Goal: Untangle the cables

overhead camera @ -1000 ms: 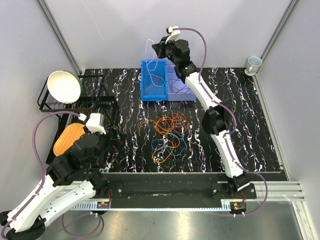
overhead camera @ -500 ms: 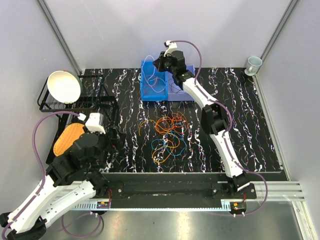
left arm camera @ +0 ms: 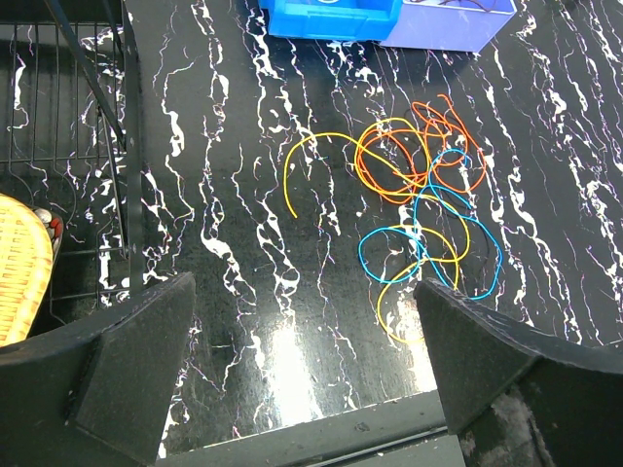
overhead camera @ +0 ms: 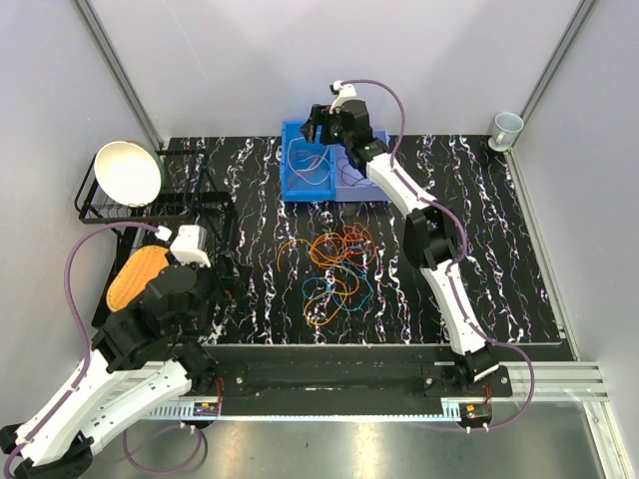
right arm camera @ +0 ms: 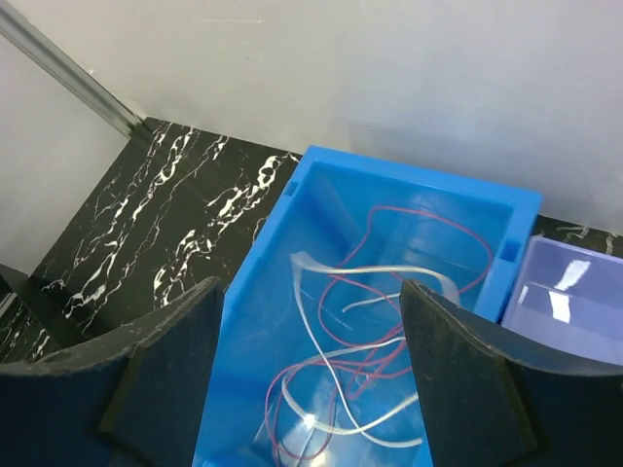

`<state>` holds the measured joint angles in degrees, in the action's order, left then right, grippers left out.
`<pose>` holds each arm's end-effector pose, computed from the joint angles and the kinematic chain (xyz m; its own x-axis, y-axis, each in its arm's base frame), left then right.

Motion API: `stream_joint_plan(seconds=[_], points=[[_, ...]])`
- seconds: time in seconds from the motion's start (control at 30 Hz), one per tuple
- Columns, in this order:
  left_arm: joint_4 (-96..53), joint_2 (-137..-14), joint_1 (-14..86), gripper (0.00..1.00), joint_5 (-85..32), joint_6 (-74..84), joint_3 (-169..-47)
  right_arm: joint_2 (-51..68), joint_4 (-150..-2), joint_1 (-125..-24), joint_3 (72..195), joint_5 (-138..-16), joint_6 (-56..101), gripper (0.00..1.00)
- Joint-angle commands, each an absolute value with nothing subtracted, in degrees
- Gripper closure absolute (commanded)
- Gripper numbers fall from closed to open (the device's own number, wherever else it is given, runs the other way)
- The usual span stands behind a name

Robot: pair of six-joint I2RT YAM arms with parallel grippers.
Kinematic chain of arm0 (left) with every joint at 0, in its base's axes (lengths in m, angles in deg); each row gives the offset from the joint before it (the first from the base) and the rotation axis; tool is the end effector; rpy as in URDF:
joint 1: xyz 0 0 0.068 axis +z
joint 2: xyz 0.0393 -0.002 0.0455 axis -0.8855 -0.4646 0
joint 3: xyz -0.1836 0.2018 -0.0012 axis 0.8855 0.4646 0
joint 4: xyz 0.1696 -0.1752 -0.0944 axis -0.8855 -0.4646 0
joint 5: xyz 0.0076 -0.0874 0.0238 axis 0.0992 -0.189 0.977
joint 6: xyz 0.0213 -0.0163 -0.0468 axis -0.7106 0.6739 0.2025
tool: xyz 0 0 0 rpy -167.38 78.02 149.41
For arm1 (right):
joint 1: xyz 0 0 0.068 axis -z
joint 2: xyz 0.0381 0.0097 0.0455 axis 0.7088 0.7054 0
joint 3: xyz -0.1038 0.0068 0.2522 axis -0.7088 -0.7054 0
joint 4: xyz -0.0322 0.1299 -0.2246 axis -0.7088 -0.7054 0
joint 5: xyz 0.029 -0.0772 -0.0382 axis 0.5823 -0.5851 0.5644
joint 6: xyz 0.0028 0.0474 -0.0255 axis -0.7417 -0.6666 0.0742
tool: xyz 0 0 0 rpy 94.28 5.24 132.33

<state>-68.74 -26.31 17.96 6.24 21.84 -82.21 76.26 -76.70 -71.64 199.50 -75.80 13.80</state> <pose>0.0736 -0.0512 0.3250 -0.4413 -0.1739 -0.8803 0.1763 0.9451 -0.2751 0.5389 0.2749 0.2591 -0.2904 0.1486 -0.9453 -0.5210 0.8041 0.2864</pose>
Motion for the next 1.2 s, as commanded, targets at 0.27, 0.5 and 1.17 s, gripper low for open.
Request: stream_joint_plan(seconds=[0.27,0.5,1.17], points=[[-65.8,-27.4,18.2,0.01,5.7,21.1,-82.0,56.4,-84.8,-71.8,193.3,-80.0,12.8,0.14],[-66.0,-29.4,18.2,0.01,5.4,21.0,-82.0,39.0,-79.1,-72.5,167.5,-81.3,9.4,0.15],[-54.4,-39.8,18.5,0.01,4.6,29.4,-76.6,9.6,-79.0,-74.6,121.4,-87.2,1.6,0.0]])
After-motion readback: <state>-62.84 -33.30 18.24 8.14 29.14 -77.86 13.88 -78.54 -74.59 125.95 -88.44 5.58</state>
